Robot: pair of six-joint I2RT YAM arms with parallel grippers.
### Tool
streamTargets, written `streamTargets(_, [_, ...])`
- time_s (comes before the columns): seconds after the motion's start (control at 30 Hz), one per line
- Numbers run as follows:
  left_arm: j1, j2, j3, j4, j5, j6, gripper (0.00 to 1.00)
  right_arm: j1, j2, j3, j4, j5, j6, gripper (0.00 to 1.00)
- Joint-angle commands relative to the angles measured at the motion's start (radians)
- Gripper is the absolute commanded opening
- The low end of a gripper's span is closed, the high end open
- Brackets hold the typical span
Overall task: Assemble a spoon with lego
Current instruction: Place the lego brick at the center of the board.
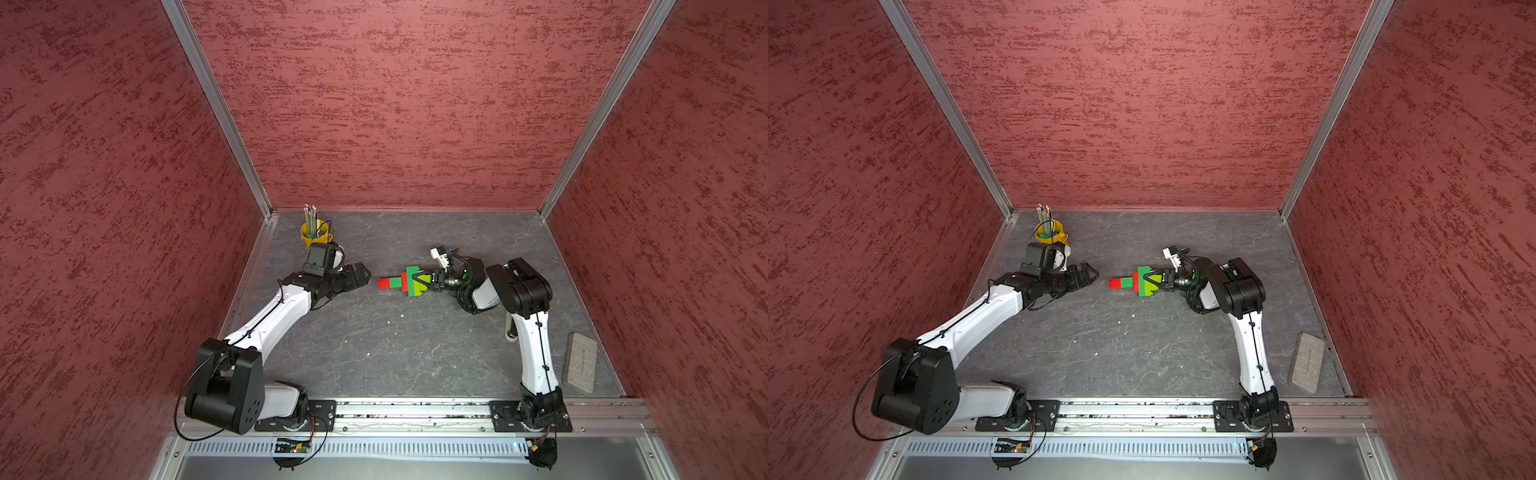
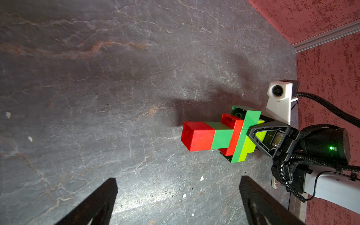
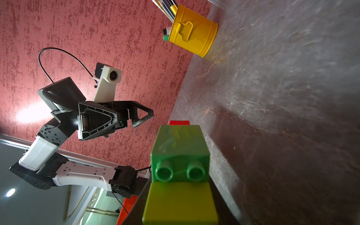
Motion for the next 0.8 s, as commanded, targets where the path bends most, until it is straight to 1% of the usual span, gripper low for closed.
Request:
streamTargets(0.0, [-0.005,0.005,0.025,0.018,-0.015,0.019,1.0,-0.009,0.028,0.02,-0.011,-0.003,-0.016,0.25])
streamTargets(0.17, [-0.005,0.005,0.022,0.019,-0.017,0.021,1.0,-0.009,0.033,0.016,-0.044,0.0,-0.04,0.25])
streamTargets(0.23, [-0.005,0.009,0.022,0.022,-0.015,0.024,1.0,-0.008,0.03,0.011,-0.059,0.001,-0.047,0.3])
streamTargets(0.27, [-0.005,0.012,0.022,0.024,-0.013,0.023,1.0,-0.009,0.027,0.01,-0.078,0.004,-0.06,0.39])
streamTargets(0.33, [-0.005,0.025,0.023,0.032,-0.008,0.027,1.0,-0.01,0.02,0.008,-0.15,0.01,-0.105,0.51])
streamTargets(0.37, [-0.004,0.031,0.024,0.034,-0.007,0.027,1.0,-0.01,0.013,0.005,-0.178,0.017,-0.123,0.62])
streamTargets(0.4, [-0.003,0.035,0.024,0.04,-0.004,0.027,1.0,-0.011,0.004,0.005,-0.222,0.028,-0.146,0.77])
streamTargets(0.43, [-0.003,0.042,0.022,0.049,-0.001,0.028,1.0,-0.013,-0.004,0.008,-0.264,0.037,-0.165,0.98])
streamTargets(0.57, [0.0,0.091,0.035,0.086,0.035,0.038,1.0,-0.018,-0.035,0.034,-0.422,0.058,-0.21,0.99])
streamTargets(0.6, [0.002,0.115,0.044,0.098,0.05,0.041,1.0,-0.025,-0.052,0.05,-0.525,0.08,-0.264,0.99])
streamTargets(0.7, [0.026,0.207,0.062,0.2,0.162,0.013,1.0,-0.026,-0.123,0.123,-0.951,0.233,-0.52,0.99])
streamTargets(0.77, [0.024,0.269,0.104,0.225,0.208,0.003,1.0,-0.028,-0.16,0.157,-1.12,0.345,-0.611,0.99])
